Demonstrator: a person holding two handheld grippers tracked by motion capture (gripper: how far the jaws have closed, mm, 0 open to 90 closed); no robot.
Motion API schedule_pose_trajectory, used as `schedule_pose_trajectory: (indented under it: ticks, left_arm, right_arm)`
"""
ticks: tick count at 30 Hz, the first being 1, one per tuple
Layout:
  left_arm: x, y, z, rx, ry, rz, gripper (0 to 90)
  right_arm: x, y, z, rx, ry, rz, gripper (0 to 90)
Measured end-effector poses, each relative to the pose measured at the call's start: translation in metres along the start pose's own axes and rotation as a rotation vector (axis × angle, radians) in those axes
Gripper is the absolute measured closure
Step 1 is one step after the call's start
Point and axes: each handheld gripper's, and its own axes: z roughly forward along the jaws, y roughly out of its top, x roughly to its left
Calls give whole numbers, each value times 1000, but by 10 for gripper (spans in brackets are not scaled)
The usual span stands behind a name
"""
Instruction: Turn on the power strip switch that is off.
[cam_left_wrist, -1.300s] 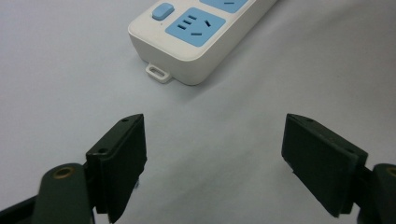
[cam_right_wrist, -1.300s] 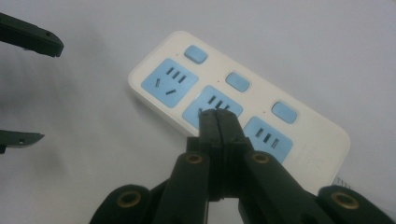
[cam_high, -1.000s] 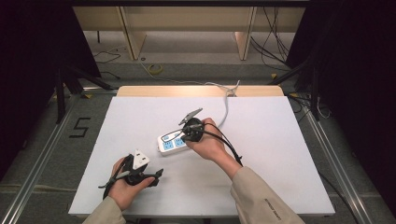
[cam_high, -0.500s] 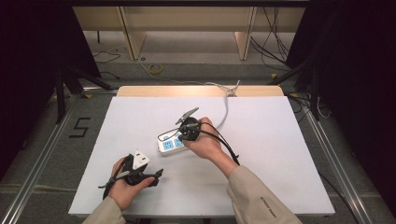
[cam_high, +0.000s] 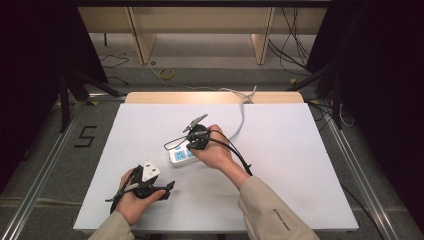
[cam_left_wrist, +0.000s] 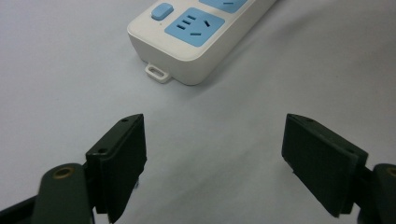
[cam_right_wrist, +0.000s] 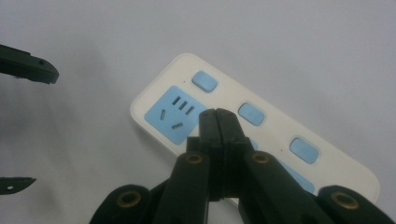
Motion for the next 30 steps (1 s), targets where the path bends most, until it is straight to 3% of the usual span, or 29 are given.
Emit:
schedule_pose_trajectory:
  ticks: [30]
  left_arm:
    - [1, -1, -1, 4, 0, 1, 219]
  right_arm:
    - [3, 11, 17, 7, 6, 1, 900]
